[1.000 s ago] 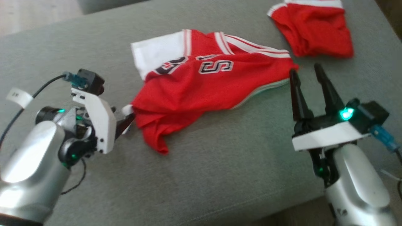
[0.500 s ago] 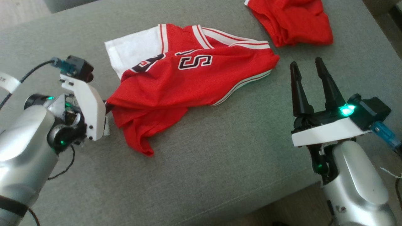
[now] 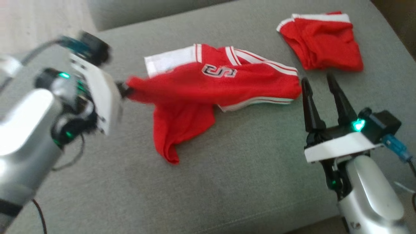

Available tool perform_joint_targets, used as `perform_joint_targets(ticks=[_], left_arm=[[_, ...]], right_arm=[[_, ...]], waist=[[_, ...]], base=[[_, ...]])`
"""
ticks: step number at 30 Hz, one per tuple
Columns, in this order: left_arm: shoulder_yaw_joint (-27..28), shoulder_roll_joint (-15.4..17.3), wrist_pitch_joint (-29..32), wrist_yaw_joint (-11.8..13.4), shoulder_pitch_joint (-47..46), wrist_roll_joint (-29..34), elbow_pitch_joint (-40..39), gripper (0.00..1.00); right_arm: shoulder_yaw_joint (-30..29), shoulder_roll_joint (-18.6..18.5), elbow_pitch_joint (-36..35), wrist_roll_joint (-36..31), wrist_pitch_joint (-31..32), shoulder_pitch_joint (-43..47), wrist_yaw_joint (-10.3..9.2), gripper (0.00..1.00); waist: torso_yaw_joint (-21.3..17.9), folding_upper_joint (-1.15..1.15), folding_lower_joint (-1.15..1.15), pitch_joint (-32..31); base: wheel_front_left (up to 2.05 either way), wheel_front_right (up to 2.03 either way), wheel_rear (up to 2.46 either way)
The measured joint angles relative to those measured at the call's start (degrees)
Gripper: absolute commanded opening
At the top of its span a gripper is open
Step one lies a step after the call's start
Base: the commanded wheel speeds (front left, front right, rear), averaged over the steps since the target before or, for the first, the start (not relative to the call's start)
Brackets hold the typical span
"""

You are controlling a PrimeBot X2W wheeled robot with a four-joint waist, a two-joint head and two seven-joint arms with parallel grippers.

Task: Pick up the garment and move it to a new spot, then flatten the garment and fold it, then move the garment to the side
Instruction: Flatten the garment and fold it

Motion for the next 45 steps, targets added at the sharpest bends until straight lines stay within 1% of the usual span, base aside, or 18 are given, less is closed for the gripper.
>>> perform_joint_targets(ticks=[2,5,8,10,12,15,16,17,18,23,27,29,31,36,38,40,42,45], left_arm=[[-1.69,0.26,3.05,0.0,1.14,-1.1,-3.9,0.0],[-4.61,0.32,8.49,0.01,5.12,-5.32,-11.24,0.0],[-7.72,0.35,12.12,1.32,10.69,-7.54,-17.75,0.0],[-9.31,0.23,12.59,1.99,13.24,-7.72,-20.11,0.0],[-11.05,-0.22,12.28,2.03,14.21,-6.1,-20.06,0.0],[-12.3,-2.7,8.81,2.49,14.62,-3.18,-17.24,0.0],[-12.33,-4.09,6.77,2.76,14.93,-1.99,-15.67,0.09],[-12.49,-5.45,5.09,2.97,15.28,-0.89,-14.03,0.67],[-13.16,-6.64,3.72,2.97,15.5,0.08,-12.25,1.0],[-12.88,-10.48,-3.78,3.23,17.78,1.0,-6.8,1.0],[-10.62,-11.37,-9.45,4.49,18.97,1.11,-7.83,1.0],[-8.25,-10.53,-12.24,5.7,19.05,1.11,-10.16,1.0],[-5.03,-8.72,-15.04,7.35,19.3,0.97,-13.83,1.0],[4.31,-1.56,-22.85,14.05,22.94,0.44,-21.85,1.0],[8.71,0.08,-27.42,16.51,25.59,-0.52,-23.56,1.0],[11.46,1.2,-31.27,19.03,28.15,-0.49,-23.72,1.0],[13.29,1.07,-33.39,18.84,31.01,-3.37,-23.9,1.0],[12.73,0.74,-33.38,16.64,34.2,-5.68,-22.79,1.0]], right_arm=[[-0.09,-0.12,0.3,0.0,0.0,1.03,0.0,1.0],[-0.53,-0.63,0.85,0.01,0.0,2.09,0.0,1.0],[-1.26,-1.33,0.86,0.02,0.0,2.66,0.0,1.0],[-1.6,-1.65,0.86,0.02,0.0,2.88,0.0,1.0],[-1.59,-1.66,0.86,0.02,0.0,2.86,0.0,1.0],[-1.49,-1.67,0.88,0.02,0.0,2.83,0.0,1.0],[-1.49,-1.67,0.92,0.02,0.0,2.82,0.0,1.0],[-1.48,-1.67,1.07,0.13,0.0,2.81,0.0,1.0],[-1.44,-1.67,1.29,0.22,0.0,2.8,0.0,1.0],[-1.51,-1.71,1.78,0.24,0.0,2.8,0.0,1.0],[-1.67,-1.74,2.01,0.24,0.0,2.84,0.0,1.0],[-1.69,-1.74,1.81,0.23,0.0,2.85,0.0,1.0],[-1.87,-1.76,1.31,0.23,0.0,2.88,0.0,1.0],[-1.97,-1.75,0.15,0.18,0.0,3.14,0.0,1.0],[-2.07,-1.75,-0.14,0.18,0.0,3.3,0.0,1.0],[-2.22,-1.76,-0.48,0.18,0.0,3.61,0.0,1.0],[-2.4,-1.76,-0.62,0.18,0.0,4.24,0.0,1.0],[-2.67,-1.76,-0.62,0.18,0.0,4.35,0.0,1.0]], waist=[[0.83,0.0,0.0,-1.08],[2.02,0.0,0.0,-2.48],[3.02,0.0,0.0,-3.42],[3.4,0.0,0.0,-3.33],[3.57,0.0,0.0,-2.89],[3.82,0.0,0.0,-2.23],[3.93,0.0,0.0,-2.02],[4.04,0.0,0.0,-1.79],[4.19,0.0,0.0,-1.6],[4.99,0.0,0.0,-1.44],[5.71,0.0,0.0,-2.05],[6.09,0.0,0.0,-2.48],[6.49,0.0,0.0,-2.82],[7.85,0.0,0.0,-3.36],[8.38,0.0,0.0,-3.35],[8.78,0.0,0.0,-3.25],[9.13,0.0,0.0,-3.09],[9.39,0.0,0.0,-2.78]], base=[[0.0,0.0,0.0],[0.0,0.0,0.0],[0.0,0.0,0.0],[0.0,0.0,0.0],[0.0,0.0,0.0],[0.0,0.0,0.0],[0.0,0.0,0.0],[0.0,0.0,0.0],[0.0,0.0,0.0],[0.0,0.0,0.0],[0.0,0.0,0.0],[0.0,0.0,0.0],[0.0,0.0,0.0],[0.0,0.0,0.0],[0.0,0.0,0.0],[0.0,0.0,0.0],[0.0,0.0,0.0],[0.0,0.0,0.0]])
